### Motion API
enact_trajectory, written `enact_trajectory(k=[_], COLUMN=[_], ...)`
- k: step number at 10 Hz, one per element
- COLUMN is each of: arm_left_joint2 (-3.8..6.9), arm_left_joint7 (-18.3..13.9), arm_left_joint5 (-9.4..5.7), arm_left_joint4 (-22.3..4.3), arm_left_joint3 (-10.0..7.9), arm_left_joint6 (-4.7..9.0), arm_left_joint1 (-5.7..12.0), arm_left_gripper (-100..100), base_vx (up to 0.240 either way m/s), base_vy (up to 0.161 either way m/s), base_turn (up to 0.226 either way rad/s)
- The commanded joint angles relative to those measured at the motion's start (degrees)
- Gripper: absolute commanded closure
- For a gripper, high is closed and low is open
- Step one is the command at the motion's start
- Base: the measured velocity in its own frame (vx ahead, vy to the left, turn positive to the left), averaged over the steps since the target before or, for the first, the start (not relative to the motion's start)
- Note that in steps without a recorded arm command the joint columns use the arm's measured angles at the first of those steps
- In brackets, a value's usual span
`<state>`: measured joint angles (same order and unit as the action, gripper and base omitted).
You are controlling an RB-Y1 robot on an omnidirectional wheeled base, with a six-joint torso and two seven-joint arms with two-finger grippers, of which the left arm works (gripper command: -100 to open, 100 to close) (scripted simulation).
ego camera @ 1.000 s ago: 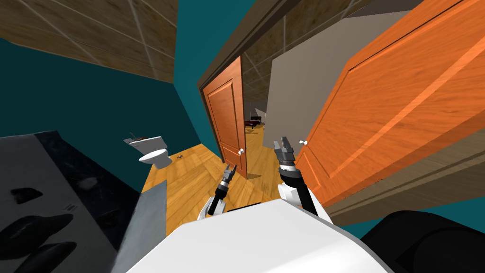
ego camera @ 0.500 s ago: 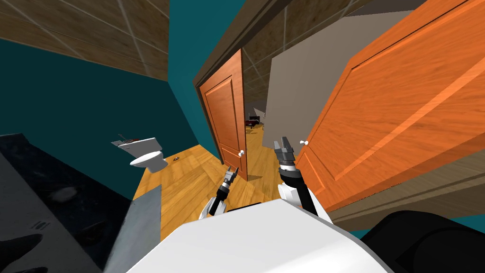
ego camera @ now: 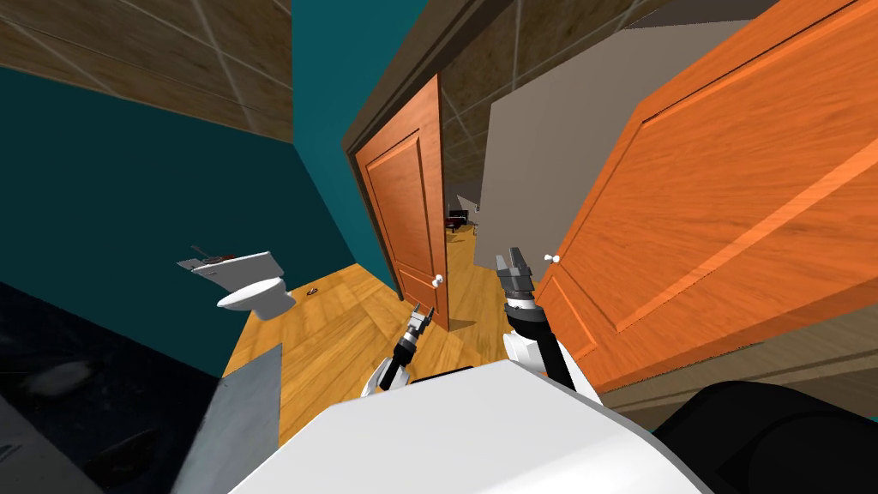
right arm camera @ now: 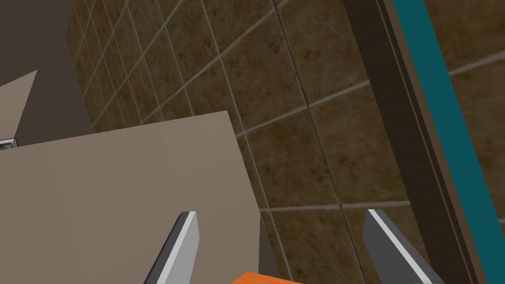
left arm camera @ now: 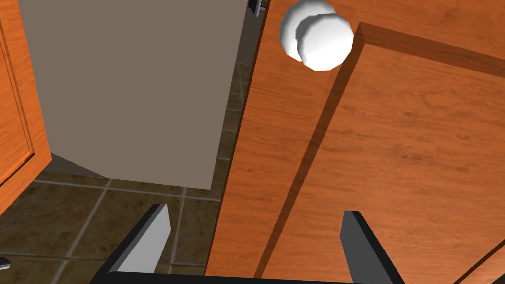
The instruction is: Push the door open
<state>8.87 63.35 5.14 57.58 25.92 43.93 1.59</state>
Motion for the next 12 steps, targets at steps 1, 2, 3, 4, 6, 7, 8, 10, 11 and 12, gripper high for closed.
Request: enact_trajectory(k=[1, 2, 3, 4, 6, 7, 8, 10, 11, 12], arm_left_joint2=[0.04, 0.09, 0.14, 0.19, 0.26, 0.29, 0.36, 0.47, 0.50, 0.54], arm_left_joint7=[1.3, 2.1, 2.8, 3.5, 4.9, 5.4, 6.6, 8.9, 9.8, 10.6], arm_left_joint5=[0.06, 0.10, 0.14, 0.18, 0.25, 0.28, 0.34, 0.47, 0.51, 0.56], arm_left_joint4=[-1.9, -2.9, -3.9, -4.9, -6.7, -7.5, -9.1, -12.3, -13.4, -14.5], arm_left_joint3=[0.63, 1.01, 1.39, 1.77, 2.44, 2.74, 3.35, 4.54, 4.96, 5.39], arm_left_joint6=[0.46, 0.69, 0.92, 1.15, 1.56, 1.75, 2.11, 2.83, 3.09, 3.35], arm_left_joint1=[0.75, 1.14, 1.54, 1.93, 2.63, 2.94, 3.57, 4.81, 5.25, 5.69], arm_left_gripper=[-100, -100, -100, -100, -100, -100, -100, -100, -100, -100], base_vx=[0.065, 0.088, 0.087, 0.083, 0.077, 0.081, 0.090, 0.143, 0.131, 0.100], base_vy=[0.044, 0.042, 0.038, 0.046, 0.032, 0.028, 0.049, 0.072, 0.078, 0.062], base_turn=[-0.043, -0.038, -0.049, -0.038, -0.043, -0.032, -0.054, -0.078, -0.058, -0.034])
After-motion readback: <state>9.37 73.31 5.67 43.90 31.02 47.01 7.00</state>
